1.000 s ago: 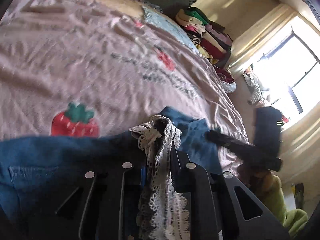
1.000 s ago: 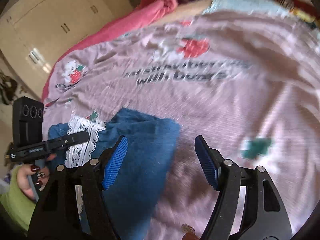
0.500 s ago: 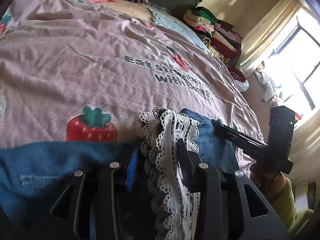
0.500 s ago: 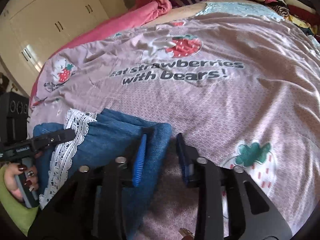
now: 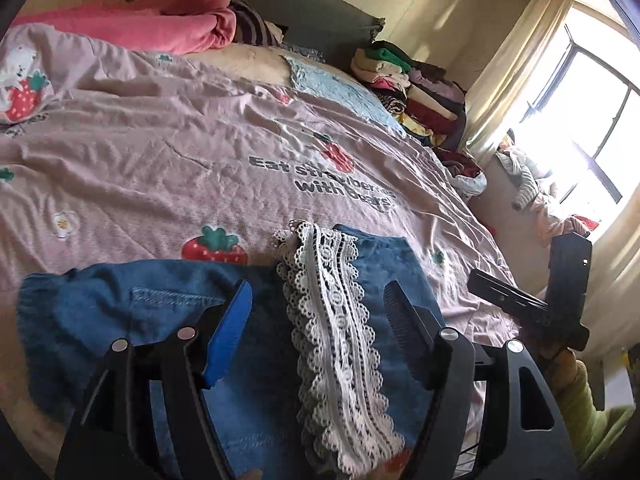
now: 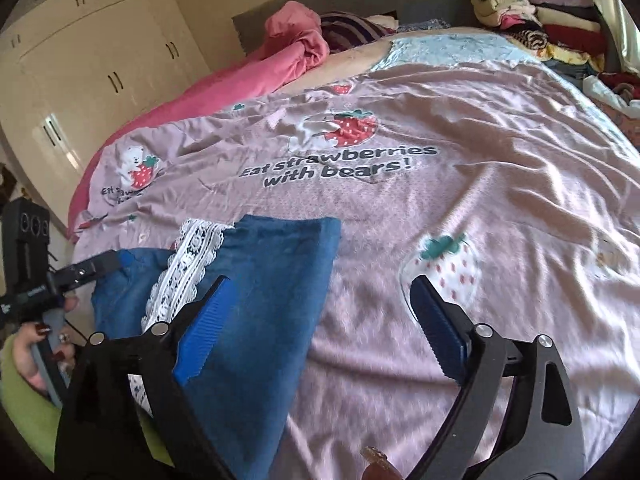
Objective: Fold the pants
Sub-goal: 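Release both grippers and smooth the folded shorts flat on the duvet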
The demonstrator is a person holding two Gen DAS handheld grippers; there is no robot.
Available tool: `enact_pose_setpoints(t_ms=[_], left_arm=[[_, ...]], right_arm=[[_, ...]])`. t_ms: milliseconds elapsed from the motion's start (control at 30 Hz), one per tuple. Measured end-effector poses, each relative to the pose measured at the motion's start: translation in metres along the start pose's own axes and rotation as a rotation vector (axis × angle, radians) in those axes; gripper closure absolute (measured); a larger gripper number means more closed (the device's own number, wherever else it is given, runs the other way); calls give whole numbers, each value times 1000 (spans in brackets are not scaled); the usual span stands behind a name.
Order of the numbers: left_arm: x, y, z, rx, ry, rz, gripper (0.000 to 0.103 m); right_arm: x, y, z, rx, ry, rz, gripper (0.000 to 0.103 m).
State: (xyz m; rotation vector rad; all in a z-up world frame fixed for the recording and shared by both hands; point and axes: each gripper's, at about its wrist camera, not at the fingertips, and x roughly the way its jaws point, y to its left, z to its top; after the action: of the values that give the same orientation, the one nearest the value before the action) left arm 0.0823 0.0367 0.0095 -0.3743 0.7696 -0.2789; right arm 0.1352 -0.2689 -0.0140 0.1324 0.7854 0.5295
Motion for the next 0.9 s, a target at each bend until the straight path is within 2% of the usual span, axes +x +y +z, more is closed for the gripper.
enact_pose_setpoints(t_ms=[33,100,133,233,500,600,633,667,767,833,900], left_arm=[[-4,-1,-1,3,-3,1,35],[-12,1,-4,-6,-6,4,14],[-16,1,-6,-10,-11,3,8],[-29,0,-12,-19,-16,-40,8],[-44,-2,-33,-15,17,-41,8],[-43,-5,-44,-17,44,-52,9],[-42,-6,-49,-22,55,-63,13],[-40,-6,-53,-26,66,-73,24],[-30,-10,-66,-26,120,-94,38],[-23,-12,-71,-30,148,-98,46],[-13,-15,-76,-23,177,-78,46]], right_arm=[[-3,1,-1,-1,-3,-2,15],[-6,2,-4,2,2,1,12],[-9,4,-6,-3,7,5,12],[-18,11,-10,-29,4,-2,12],[-45,31,-20,-121,-25,5,11],[-54,38,-26,-158,-38,7,11],[-56,40,-29,-175,-37,17,11],[-58,43,-31,-192,-33,24,11],[-55,53,-43,-251,6,60,11],[-52,59,-52,-278,27,89,12],[-47,65,-58,-302,49,111,16]])
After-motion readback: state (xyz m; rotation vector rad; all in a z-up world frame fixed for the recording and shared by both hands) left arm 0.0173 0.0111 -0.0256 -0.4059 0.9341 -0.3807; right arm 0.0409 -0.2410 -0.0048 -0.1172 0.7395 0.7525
